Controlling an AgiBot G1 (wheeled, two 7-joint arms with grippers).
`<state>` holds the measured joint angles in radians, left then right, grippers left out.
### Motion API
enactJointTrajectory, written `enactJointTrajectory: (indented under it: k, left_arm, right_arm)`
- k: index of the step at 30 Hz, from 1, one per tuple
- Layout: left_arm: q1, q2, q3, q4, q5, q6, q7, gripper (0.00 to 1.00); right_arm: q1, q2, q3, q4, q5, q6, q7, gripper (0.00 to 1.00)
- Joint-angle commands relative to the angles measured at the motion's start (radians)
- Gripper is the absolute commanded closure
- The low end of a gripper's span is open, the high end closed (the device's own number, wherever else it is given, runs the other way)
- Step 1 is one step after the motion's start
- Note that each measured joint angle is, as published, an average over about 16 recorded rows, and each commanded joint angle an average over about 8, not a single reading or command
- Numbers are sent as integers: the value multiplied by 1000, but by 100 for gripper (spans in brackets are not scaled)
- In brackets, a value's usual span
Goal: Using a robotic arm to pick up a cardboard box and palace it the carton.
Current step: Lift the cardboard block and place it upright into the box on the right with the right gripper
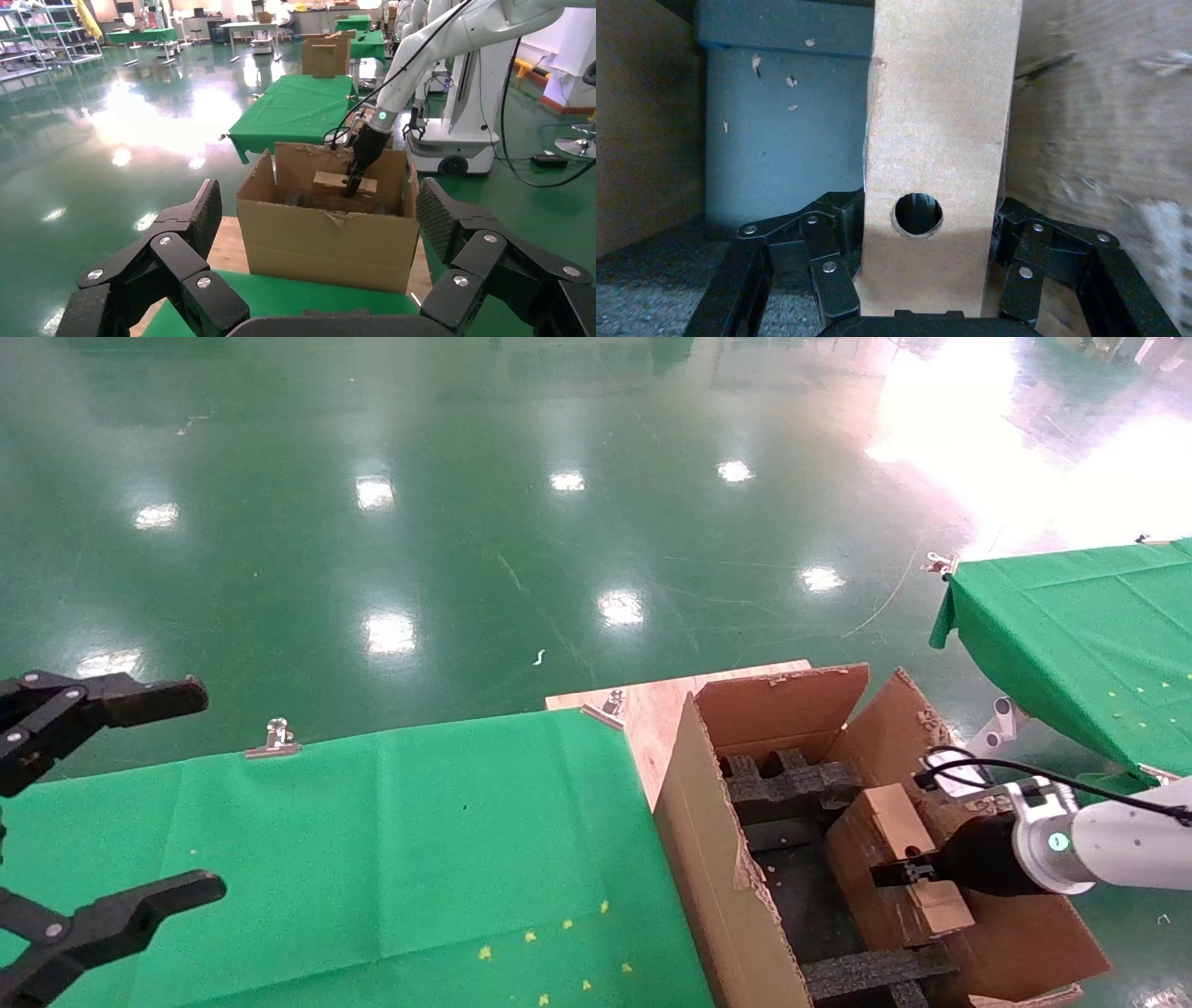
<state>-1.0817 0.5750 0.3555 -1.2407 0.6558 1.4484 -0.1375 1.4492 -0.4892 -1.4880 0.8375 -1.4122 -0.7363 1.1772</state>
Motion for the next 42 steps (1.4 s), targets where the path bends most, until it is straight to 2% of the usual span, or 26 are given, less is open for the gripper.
enactJointTrajectory:
  k: [1,4,5,6,12,13,14,29,42]
  left_arm:
    - [0,0,0,0,0,0,0,0]
    - [0,0,0,0,0,0,0,0]
    - [0,0,0,0,0,0,0,0]
    - [0,0,0,0,0,0,0,0]
    - [0,0,0,0,0,0,0,0]
    - [0,0,0,0,0,0,0,0]
    - [0,0,0,0,0,0,0,0]
    - [0,0,0,0,0,0,0,0]
    - [0,0,0,0,0,0,0,0]
  right_arm:
    - [-7,-18,-3,-16,-3,7,-5,100]
    - [-14,-36,-7,-35,-9,14,-7,100]
    - [-16,-41,-8,-39,-10,16,-7,97]
    - [-18,-46,-9,-44,-11,18,-8,87]
    - [-24,-62,-12,-59,-17,22,-10,12]
    - [-25,-64,-13,-61,-17,22,-10,2]
    - [-25,-64,-13,-60,-17,22,-10,0]
    - [-10,-52,-12,-46,-25,15,-12,0]
    - [27,-20,-5,17,-41,11,2,0]
